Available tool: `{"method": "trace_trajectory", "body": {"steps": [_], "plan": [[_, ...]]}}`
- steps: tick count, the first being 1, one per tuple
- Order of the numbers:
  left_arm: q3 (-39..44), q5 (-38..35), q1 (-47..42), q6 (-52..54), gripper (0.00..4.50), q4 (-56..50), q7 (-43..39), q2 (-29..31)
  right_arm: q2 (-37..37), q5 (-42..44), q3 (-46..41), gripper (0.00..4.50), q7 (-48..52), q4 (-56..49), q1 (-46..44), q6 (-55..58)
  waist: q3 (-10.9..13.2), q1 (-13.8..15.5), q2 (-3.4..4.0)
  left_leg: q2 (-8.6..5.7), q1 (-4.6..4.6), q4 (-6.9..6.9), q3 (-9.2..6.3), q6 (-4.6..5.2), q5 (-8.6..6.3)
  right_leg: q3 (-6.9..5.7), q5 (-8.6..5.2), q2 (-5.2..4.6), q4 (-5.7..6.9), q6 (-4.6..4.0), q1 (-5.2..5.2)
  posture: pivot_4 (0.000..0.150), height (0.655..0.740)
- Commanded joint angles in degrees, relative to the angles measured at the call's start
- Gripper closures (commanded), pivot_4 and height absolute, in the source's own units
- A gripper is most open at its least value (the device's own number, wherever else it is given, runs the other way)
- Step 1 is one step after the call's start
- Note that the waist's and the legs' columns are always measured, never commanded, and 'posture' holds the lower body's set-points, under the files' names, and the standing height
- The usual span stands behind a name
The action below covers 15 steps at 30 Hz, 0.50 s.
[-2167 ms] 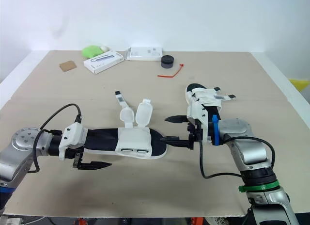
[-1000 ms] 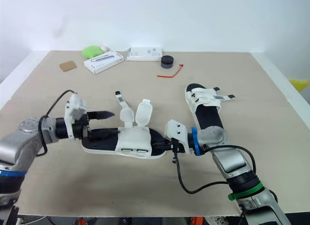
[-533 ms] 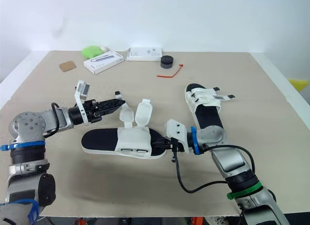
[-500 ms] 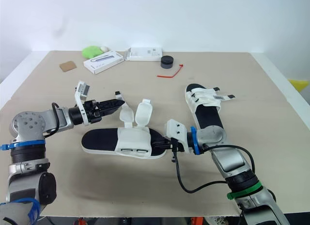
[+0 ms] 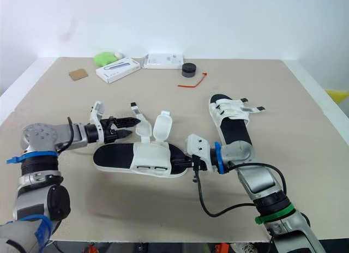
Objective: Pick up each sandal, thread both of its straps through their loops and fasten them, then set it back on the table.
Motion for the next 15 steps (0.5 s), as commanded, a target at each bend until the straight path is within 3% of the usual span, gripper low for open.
{"method": "trace_trajectory", "body": {"steps": [1,15], "plan": [[4.3,-0.4,-6.1,-1.2,0.0,6.1,2.0,-0.8,0.1,0.1,-0.6,4.32,0.1,-0.4,-1.4,-0.5,0.0,0.0,-0.01,-0.01,-0.01,0.0,0.0,0.0,0.02,0.0,0.01,0.01,0.0,0.01,0.0,0.15,0.74],[4.8,4.9,-13.6,-6.0,0.0,24.2,0.1,-0.5,0.4,-0.1,-0.5,4.32,0.1,-0.3,-2.0,-0.4,0.0,-0.1,-0.01,-0.04,-0.01,-0.03,0.02,-0.01,0.01,0.01,0.02,-0.02,0.0,0.03,-0.02,0.15,0.74]]}}
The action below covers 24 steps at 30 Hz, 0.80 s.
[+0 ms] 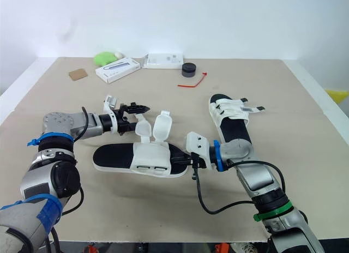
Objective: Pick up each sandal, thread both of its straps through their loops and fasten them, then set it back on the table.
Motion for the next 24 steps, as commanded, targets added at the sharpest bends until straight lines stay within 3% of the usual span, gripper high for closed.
{"method": "trace_trajectory", "body": {"steps": [1,4,11,12,15,19,22,24], "plan": [[0.9,0.9,-2.3,-1.4,0.0,2.5,-1.7,0.9,0.1,0.2,-0.5,4.32,0.1,-1.1,-1.0,-0.4,0.0,0.0,0.0,0.0,0.0,0.0,0.0,0.0,0.0,0.0,0.0,0.0,0.0,0.0,0.0,0.15,0.74],[1.6,1.6,-3.6,-3.7,0.89,5.1,-2.1,0.8,0.0,0.1,-0.5,4.5,0.2,-1.0,-1.0,-0.5,0.0,0.0,0.0,0.0,0.0,0.0,-0.02,-0.01,0.01,-0.01,0.0,0.0,0.0,0.01,0.0,0.15,0.74],[1.0,3.1,-5.2,-6.0,4.24,7.5,-4.2,1.4,-0.2,0.0,-0.5,4.5,0.4,-0.8,-1.2,-0.8,0.0,0.0,0.0,0.0,0.0,0.0,-0.01,-0.01,0.01,0.0,0.01,-0.01,0.0,0.02,0.0,0.15,0.74],[0.8,3.4,-5.3,-6.2,4.47,7.6,-4.4,1.5,-0.2,-0.1,-0.5,4.5,0.5,-0.8,-1.2,-0.8,0.0,0.0,0.0,0.0,-0.01,0.0,0.0,-0.01,0.01,-0.01,0.01,-0.01,0.0,0.02,0.0,0.15,0.74],[-0.7,4.9,-5.2,-7.0,4.47,6.7,-6.5,1.8,-0.2,-0.1,-0.5,4.5,0.5,-0.5,-1.4,-0.9,0.0,0.0,0.0,0.0,-0.01,0.0,0.0,-0.01,0.01,0.0,0.01,0.0,0.0,0.02,0.0,0.15,0.74],[-7.2,7.8,-2.8,-10.8,4.47,-2.4,-14.3,0.8,-0.2,-0.2,-0.3,4.5,0.7,-0.5,-1.4,-0.8,0.0,0.0,0.0,-0.02,-0.03,0.0,-0.01,-0.03,0.02,0.0,0.01,-0.01,0.0,0.03,-0.01,0.15,0.74],[-15.6,10.2,1.8,-14.2,4.47,-15.1,-21.4,0.9,-0.2,-0.4,-0.1,4.5,0.8,-0.6,-1.3,-0.8,0.0,0.0,0.0,0.0,-0.04,-0.01,0.02,-0.03,0.01,0.03,0.01,-0.01,0.0,0.03,-0.02,0.15,0.74],[-22.9,12.4,8.6,-21.5,4.47,-33.8,-27.1,2.3,-0.1,-0.5,-0.2,4.5,0.5,-0.6,-1.3,-0.5,0.0,-0.3,0.0,0.0,-0.06,-0.02,0.02,-0.03,0.01,0.06,0.02,-0.01,0.0,0.03,-0.06,0.15,0.74]]}}
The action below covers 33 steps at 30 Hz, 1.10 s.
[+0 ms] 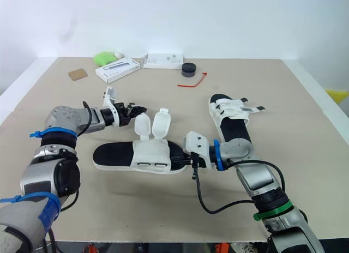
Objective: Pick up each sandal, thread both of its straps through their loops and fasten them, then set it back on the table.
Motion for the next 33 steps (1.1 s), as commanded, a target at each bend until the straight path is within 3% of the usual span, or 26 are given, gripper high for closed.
{"method": "trace_trajectory", "body": {"steps": [1,4,8,11,15,23,28,33], "plan": [[-13.2,5.7,10.4,-15.1,4.47,-32.0,-11.3,3.3,-0.1,0.1,-0.3,4.5,0.4,-0.7,-0.9,-0.3,0.0,-0.4,0.0,0.02,0.0,-0.07,0.08,-0.02,-0.01,0.1,0.0,-0.02,0.0,-0.01,-0.07,0.15,0.74],[-17.7,9.2,18.0,-23.9,4.47,-44.8,-15.2,5.6,-0.3,0.1,-0.1,4.5,0.6,-0.9,-0.5,-0.4,0.0,0.0,0.0,0.07,-0.13,-0.08,0.04,-0.2,-0.03,0.14,0.03,-0.1,0.06,-0.05,-0.26,0.15,0.74],[-23.3,17.1,25.8,-38.1,4.47,-53.4,-21.2,11.2,-0.3,0.2,0.0,4.5,0.6,-0.9,-0.4,-0.3,0.0,0.0,0.0,0.1,-0.1,-0.09,0.1,-0.08,-0.08,0.15,0.0,0.1,-0.01,-0.06,-0.21,0.15,0.74],[-26.6,25.0,29.6,-53.6,4.47,-54.3,-24.9,14.8,-0.2,0.3,0.1,4.5,0.8,-0.7,-0.4,-0.5,0.0,0.0,0.0,0.11,-0.07,-0.08,0.17,0.08,-0.01,0.21,-0.09,0.16,-0.11,0.06,-0.09,0.15,0.74],[-30.3,36.9,31.9,-78.7,4.47,-48.1,-26.6,18.5,0.2,0.0,0.5,4.5,1.1,-0.1,-0.8,-0.6,0.0,0.1,0.0,0.1,0.0,-0.08,0.21,0.26,0.1,0.2,-0.1,0.16,-0.27,0.36,0.06,0.15,0.74],[-33.3,54.4,29.4,-112.7,4.47,-35.5,-19.4,21.9,-0.1,0.0,0.3,4.5,1.5,-0.4,-0.4,-0.7,0.0,0.0,0.0,0.13,0.27,-0.08,0.2,0.35,0.1,0.16,-0.04,0.13,-0.42,0.41,0.39,0.15,0.74],[-32.2,65.7,28.1,-127.3,4.47,-31.7,-11.5,23.3,0.0,0.0,0.2,4.5,1.6,-0.3,-0.5,-0.6,0.0,0.1,0.0,0.17,0.28,-0.08,0.22,0.44,0.04,0.13,-0.03,0.09,-0.43,0.4,0.39,0.15,0.74],[-29.6,77.2,26.7,-134.0,4.47,-29.3,-2.0,23.6,0.3,0.0,0.4,4.5,1.5,0.1,-0.9,-0.6,0.0,0.1,0.0,0.16,0.3,-0.08,0.29,0.48,0.02,0.11,-0.02,0.02,-0.44,0.41,0.4,0.15,0.74]]}}
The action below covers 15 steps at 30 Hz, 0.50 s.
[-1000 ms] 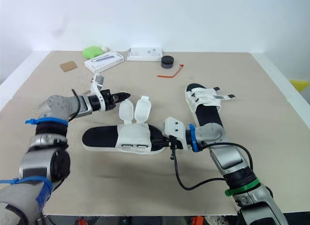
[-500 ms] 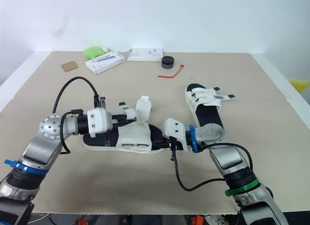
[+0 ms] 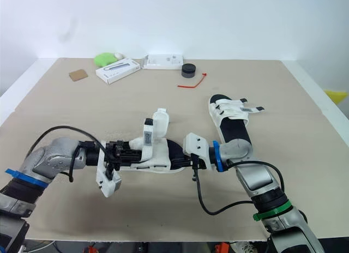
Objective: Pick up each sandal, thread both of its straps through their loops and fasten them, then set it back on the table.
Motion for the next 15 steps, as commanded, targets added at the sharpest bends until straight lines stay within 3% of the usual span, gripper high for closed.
{"method": "trace_trajectory", "body": {"steps": [1,15], "plan": [[2.6,8.6,-1.2,-4.9,4.47,1.2,6.9,0.8,0.3,0.1,0.0,4.5,0.3,-0.6,-1.1,-0.7,0.0,0.0,0.0,0.01,0.0,0.0,0.0,0.0,0.0,-0.02,0.01,0.0,0.0,-0.01,0.0,0.15,0.74],[3.0,32.7,-6.0,-7.4,4.47,2.4,33.9,4.6,0.9,-0.2,0.2,4.5,0.6,0.5,-1.9,-1.0,0.0,0.0,0.0,0.09,0.07,0.0,0.14,0.01,0.0,-0.11,0.08,-0.04,0.01,-0.05,0.0,0.15,0.74]]}}
